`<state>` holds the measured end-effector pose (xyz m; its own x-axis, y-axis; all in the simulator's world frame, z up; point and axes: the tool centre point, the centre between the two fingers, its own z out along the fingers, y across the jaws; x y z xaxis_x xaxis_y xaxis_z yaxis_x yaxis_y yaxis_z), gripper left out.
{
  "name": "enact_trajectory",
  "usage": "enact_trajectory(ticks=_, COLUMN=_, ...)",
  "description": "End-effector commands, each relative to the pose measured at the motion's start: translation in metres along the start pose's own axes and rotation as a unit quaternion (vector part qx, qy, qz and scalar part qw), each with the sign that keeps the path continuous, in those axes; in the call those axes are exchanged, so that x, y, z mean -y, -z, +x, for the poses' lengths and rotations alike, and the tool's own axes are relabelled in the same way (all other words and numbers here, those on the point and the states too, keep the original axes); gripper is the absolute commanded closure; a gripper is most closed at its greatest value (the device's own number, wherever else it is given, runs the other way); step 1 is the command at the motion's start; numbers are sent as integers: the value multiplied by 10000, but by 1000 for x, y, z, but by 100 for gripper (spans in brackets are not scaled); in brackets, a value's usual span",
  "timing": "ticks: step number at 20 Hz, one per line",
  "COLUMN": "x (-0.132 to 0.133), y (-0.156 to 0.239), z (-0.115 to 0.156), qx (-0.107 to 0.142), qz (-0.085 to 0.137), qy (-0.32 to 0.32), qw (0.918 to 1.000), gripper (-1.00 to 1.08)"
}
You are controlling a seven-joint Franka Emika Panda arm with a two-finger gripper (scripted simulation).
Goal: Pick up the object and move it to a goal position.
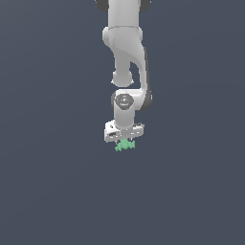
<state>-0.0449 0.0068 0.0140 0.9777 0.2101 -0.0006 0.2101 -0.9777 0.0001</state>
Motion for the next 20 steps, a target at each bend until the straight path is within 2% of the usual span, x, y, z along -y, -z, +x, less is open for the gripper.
enact_trajectory(ticks=1, x=0, y=-1, z=0, qx=-2, qz=0, qy=2, qw=10000, gripper=108)
enact_trajectory(ticks=12, x=0, y=2, z=2, qx=-7, qz=-3, qy=-3, qw=10000, gripper=108)
enact_trajectory(ticks=20, x=5, y=30, z=17, qx=-7, qz=-3, qy=-3, qw=10000, gripper=108)
